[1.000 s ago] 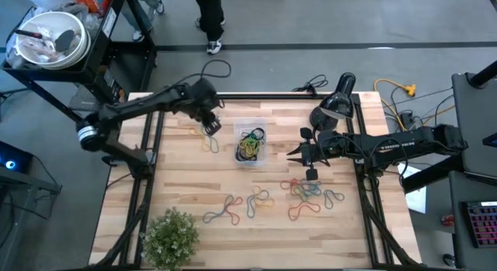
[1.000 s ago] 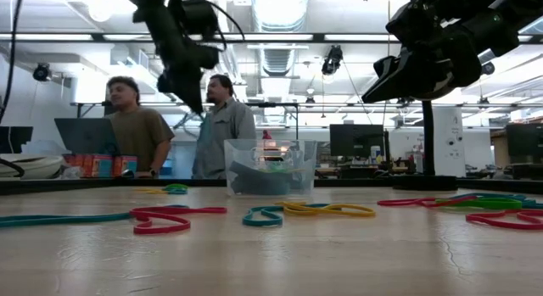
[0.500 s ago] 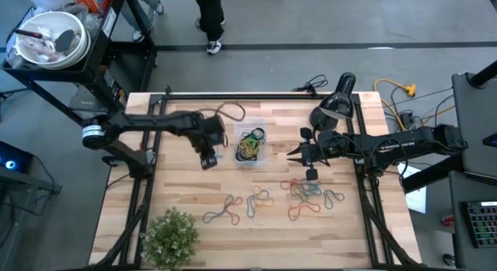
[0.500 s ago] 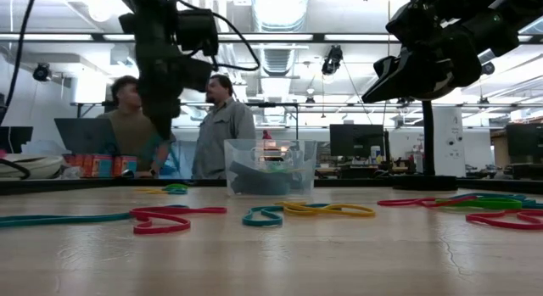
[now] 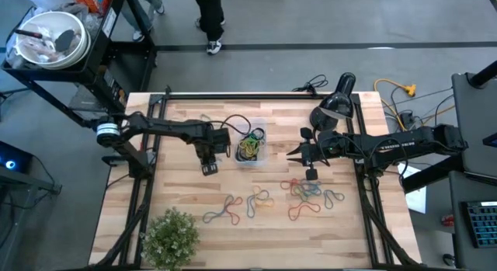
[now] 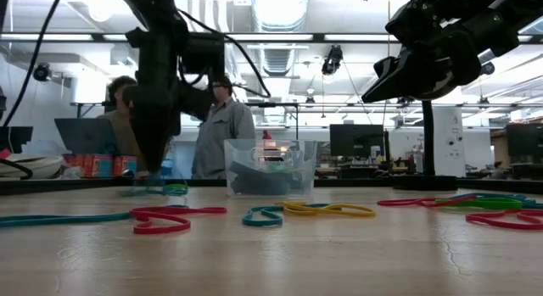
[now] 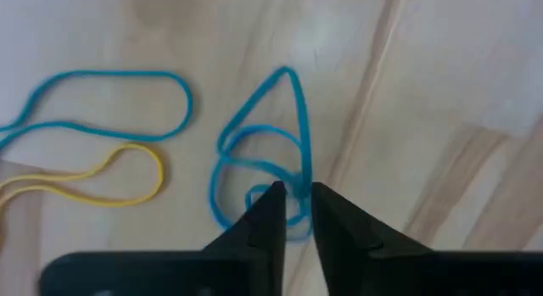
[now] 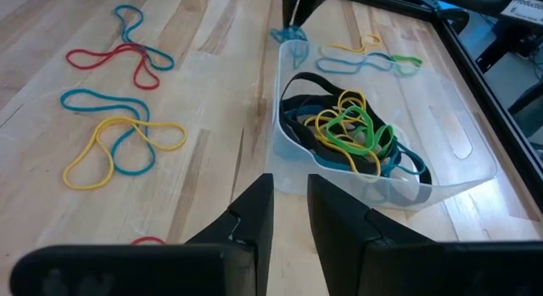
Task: Pick and place rubber bands into bin
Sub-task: Put the blue rubber band into the transparent bin
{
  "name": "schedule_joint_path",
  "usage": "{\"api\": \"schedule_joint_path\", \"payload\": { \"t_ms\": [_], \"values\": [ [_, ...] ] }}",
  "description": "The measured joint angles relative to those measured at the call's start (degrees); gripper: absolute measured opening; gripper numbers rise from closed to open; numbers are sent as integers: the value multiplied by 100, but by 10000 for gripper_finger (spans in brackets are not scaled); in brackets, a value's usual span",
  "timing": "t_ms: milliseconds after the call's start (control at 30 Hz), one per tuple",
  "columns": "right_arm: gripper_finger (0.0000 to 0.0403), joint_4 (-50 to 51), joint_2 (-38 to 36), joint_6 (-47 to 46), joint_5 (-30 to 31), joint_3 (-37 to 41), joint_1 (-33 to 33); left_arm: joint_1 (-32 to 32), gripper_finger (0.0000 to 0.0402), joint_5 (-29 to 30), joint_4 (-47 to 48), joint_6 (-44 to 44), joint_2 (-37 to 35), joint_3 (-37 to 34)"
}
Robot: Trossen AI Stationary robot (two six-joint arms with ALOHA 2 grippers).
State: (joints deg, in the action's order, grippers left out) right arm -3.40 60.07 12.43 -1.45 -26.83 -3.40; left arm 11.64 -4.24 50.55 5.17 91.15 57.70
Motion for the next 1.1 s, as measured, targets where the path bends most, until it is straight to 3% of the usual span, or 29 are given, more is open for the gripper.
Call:
{"api": "schedule_joint_path", "payload": {
  "t_ms": [267,500,667,833,1100],
  "values": [
    [68,3,0,7,1,-2,1,0,124,-1,-7,2,112,8],
    [68,5,0,2,0,0,1,0,141,67,-14,0,73,12],
    [68,5,0,2,2,-1,1,0,108,133,-11,-2,73,10],
    [68,5,0,0,0,0,2,0,17,142,-9,-101,70,9],
    [68,9,0,2,1,0,2,-2,1,157,38,-111,-8,52]
  ]
}}
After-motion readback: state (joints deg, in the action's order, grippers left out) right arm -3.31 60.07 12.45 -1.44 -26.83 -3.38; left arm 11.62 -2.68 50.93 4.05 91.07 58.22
